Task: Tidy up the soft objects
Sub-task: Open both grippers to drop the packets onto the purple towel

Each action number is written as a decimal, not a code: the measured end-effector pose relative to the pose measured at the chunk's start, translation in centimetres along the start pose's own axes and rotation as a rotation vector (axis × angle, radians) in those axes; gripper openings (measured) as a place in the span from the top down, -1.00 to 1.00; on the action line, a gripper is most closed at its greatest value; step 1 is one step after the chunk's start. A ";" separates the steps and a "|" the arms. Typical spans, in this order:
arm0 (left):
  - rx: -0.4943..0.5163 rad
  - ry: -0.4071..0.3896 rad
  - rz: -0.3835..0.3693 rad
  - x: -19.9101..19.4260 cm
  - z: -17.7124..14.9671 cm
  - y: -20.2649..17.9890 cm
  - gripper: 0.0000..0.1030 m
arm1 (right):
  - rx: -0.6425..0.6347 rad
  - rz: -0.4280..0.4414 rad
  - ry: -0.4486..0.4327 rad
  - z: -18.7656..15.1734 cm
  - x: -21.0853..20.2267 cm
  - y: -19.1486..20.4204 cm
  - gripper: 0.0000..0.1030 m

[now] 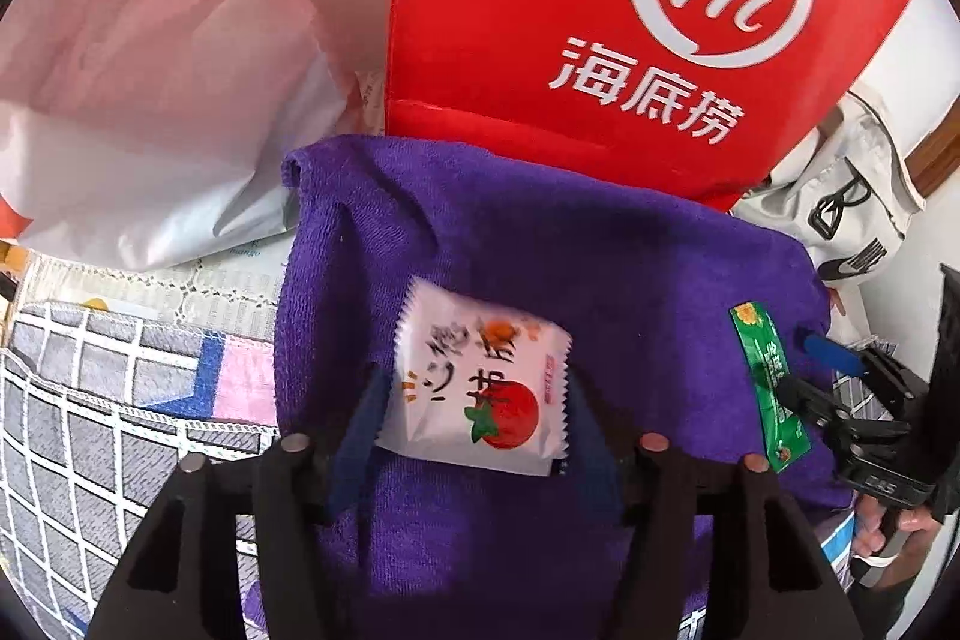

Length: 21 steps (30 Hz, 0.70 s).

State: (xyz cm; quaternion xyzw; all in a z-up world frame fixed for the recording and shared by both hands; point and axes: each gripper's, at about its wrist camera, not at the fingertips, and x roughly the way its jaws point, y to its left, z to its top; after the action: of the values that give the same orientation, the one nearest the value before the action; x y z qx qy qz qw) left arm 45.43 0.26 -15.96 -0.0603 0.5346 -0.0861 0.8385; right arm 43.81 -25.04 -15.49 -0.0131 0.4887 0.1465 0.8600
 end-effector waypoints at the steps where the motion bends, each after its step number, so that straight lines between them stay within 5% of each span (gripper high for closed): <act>1: 0.002 -0.003 0.007 -0.4 -0.1 0.0 -0.18 | 0.005 -0.012 -0.010 -0.1 -0.5 0.1 -0.57; 12: 0.000 -0.019 0.088 -4.3 -2.3 -0.8 -0.26 | 0.100 -0.017 -0.059 -1.2 -5.6 0.8 -0.63; 21: -0.002 -0.114 0.091 -11.3 -7.7 0.9 -0.26 | 0.112 0.011 -0.142 -5.3 -10.7 3.5 -0.63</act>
State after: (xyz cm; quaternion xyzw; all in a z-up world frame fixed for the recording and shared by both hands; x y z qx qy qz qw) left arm 33.86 3.45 -9.35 -0.0416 0.4884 -0.0439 0.8705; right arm 33.35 -25.17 -8.75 0.0482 0.4339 0.1244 0.8910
